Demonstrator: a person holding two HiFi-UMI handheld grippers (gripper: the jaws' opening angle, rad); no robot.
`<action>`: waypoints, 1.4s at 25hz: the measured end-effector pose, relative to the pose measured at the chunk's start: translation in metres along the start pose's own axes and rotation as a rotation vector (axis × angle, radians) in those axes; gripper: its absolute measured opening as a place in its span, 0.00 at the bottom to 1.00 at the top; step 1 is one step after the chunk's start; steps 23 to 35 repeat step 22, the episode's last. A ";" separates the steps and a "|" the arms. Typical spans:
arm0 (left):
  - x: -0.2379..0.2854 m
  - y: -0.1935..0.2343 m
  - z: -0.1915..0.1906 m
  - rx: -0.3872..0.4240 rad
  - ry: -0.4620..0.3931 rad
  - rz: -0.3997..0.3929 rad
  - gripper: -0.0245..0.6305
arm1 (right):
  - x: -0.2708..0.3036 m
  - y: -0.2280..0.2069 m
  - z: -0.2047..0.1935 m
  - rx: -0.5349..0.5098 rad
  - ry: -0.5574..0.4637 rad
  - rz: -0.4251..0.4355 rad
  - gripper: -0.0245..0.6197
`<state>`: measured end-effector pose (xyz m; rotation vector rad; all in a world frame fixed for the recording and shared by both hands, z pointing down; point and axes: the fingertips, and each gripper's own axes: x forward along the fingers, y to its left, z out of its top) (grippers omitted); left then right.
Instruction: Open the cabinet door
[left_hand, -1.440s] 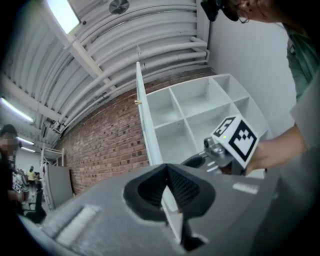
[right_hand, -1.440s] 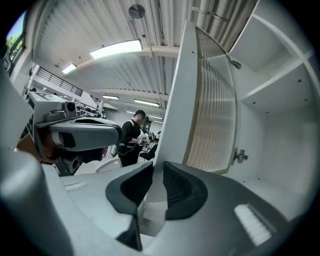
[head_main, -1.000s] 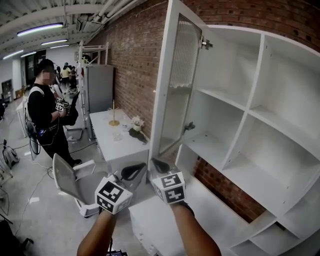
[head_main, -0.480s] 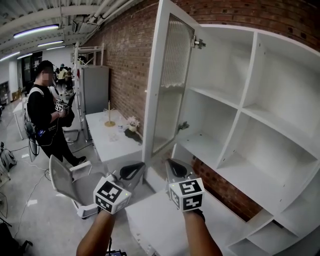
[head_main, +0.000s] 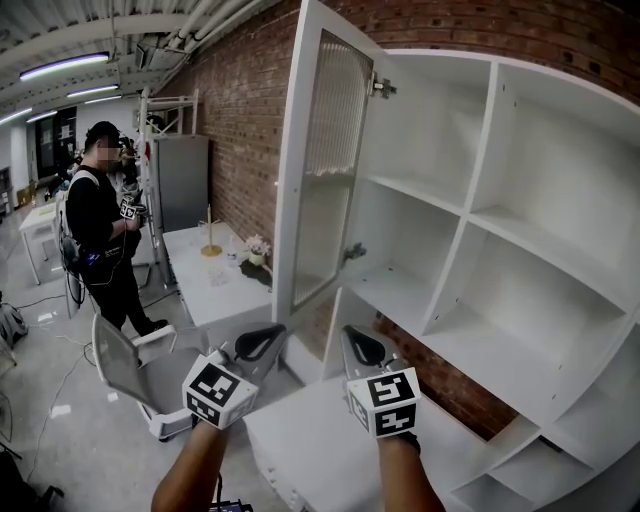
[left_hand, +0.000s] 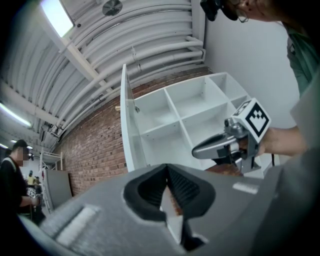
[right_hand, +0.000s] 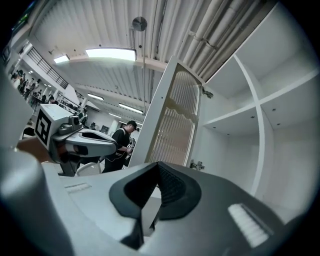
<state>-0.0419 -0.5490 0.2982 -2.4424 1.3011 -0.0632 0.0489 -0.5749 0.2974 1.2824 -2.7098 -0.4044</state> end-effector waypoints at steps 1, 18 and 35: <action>0.000 0.000 0.001 0.000 -0.001 0.001 0.04 | -0.002 -0.001 0.000 0.000 0.001 -0.001 0.04; -0.003 -0.005 0.005 0.002 -0.006 0.013 0.04 | -0.018 -0.004 -0.001 0.014 0.001 0.000 0.04; -0.005 -0.006 0.004 0.000 -0.007 0.016 0.04 | -0.020 -0.003 -0.003 0.012 0.004 -0.001 0.04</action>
